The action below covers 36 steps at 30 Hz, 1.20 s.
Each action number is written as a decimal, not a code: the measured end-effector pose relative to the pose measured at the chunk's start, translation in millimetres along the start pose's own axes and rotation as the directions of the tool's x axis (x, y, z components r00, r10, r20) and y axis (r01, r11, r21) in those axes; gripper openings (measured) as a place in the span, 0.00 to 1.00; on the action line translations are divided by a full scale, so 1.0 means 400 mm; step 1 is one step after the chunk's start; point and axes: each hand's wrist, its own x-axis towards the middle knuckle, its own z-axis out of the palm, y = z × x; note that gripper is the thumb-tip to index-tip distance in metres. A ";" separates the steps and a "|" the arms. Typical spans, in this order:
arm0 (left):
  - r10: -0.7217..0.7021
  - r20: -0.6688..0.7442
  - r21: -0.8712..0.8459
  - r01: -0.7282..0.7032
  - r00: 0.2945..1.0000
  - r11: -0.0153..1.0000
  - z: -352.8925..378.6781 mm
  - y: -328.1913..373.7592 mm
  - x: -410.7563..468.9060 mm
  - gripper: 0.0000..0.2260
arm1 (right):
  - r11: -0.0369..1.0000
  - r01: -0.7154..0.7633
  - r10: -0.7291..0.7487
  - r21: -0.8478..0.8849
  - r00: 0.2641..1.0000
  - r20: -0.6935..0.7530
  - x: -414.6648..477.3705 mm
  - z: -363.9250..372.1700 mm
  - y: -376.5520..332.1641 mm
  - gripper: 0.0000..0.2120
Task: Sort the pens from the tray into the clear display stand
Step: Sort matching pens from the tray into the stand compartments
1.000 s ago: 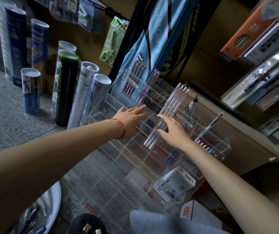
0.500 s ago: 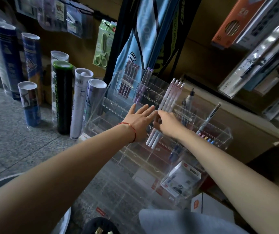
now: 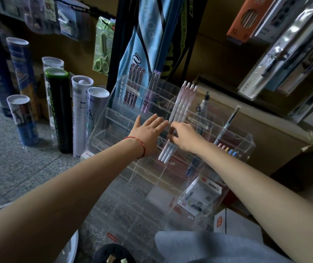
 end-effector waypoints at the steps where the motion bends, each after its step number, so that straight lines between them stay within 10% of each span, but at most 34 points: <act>1: 0.004 0.006 0.013 -0.004 1.000 1.000 0.000 0.001 -0.001 0.36 | 1.000 -0.003 0.003 -0.002 1.000 0.014 -0.001 -0.002 0.002 0.15; 5: 0.067 -0.026 0.071 -0.065 0.997 0.995 -0.002 -0.006 -0.021 0.35 | 0.989 0.019 -0.012 0.148 0.999 -0.047 -0.013 -0.053 0.005 0.33; 12: -0.009 -0.027 0.139 0.013 1.000 0.990 0.016 -0.156 -0.140 0.34 | 0.933 0.318 -0.256 0.168 0.916 -0.310 -0.074 -0.074 -0.146 0.14; 16: -0.163 0.106 0.192 0.141 0.981 0.971 0.048 -0.289 -0.253 0.31 | 0.825 0.564 -0.561 -0.046 0.825 0.069 -0.089 0.063 -0.278 0.16; 21: -0.462 0.287 0.246 0.401 0.839 0.882 0.085 -0.446 -0.446 0.22 | 0.766 0.627 -0.425 -0.146 0.663 0.617 -0.102 0.326 -0.462 0.16; 25: -0.614 0.395 0.289 0.542 0.684 0.789 0.145 -0.534 -0.589 0.17 | 0.888 0.455 -0.389 0.066 0.666 0.637 -0.085 0.551 -0.543 0.14; 30: -0.610 0.542 0.291 0.552 0.578 0.781 0.273 -0.576 -0.717 0.13 | 0.773 -0.394 -0.023 0.497 0.766 0.643 -0.092 0.777 -0.520 0.11; 36: -0.639 0.610 0.286 0.622 0.469 0.729 0.378 -0.611 -0.786 0.18 | 0.871 -0.293 0.061 0.395 0.861 0.505 -0.122 0.914 -0.473 0.06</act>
